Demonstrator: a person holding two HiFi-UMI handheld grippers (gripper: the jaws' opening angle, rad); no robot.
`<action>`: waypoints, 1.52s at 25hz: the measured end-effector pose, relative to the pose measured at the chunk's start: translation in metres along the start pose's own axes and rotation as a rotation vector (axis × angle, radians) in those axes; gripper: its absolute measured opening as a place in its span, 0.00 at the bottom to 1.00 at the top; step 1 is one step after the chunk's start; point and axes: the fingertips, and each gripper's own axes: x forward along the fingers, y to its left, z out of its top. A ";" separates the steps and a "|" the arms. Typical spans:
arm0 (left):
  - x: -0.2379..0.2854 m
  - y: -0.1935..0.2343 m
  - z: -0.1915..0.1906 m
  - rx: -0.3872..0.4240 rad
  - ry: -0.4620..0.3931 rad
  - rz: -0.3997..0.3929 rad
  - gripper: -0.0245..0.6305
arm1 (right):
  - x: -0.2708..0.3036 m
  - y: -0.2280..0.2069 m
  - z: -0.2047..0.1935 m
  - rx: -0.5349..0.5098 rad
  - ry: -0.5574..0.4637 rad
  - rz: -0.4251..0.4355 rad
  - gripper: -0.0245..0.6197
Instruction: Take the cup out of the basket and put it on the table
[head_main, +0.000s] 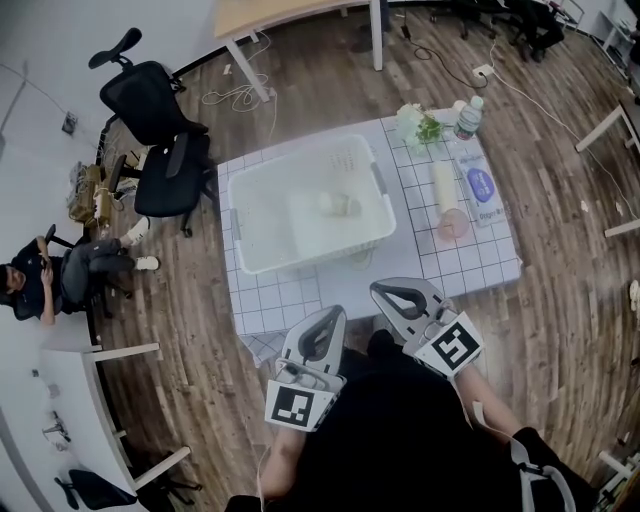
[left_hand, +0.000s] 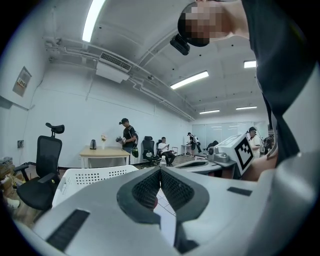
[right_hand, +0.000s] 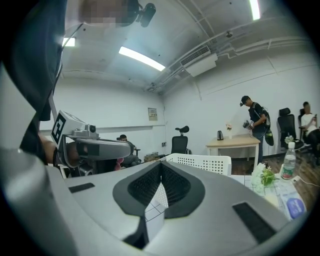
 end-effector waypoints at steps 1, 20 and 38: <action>0.002 0.000 0.000 -0.002 0.004 0.005 0.05 | -0.001 -0.003 -0.001 0.004 0.004 0.003 0.06; 0.006 0.037 -0.021 -0.030 0.071 0.005 0.05 | 0.026 -0.017 -0.009 0.028 0.031 -0.013 0.06; 0.012 0.094 -0.043 -0.028 0.065 -0.072 0.05 | 0.083 -0.016 -0.026 0.019 0.108 -0.070 0.06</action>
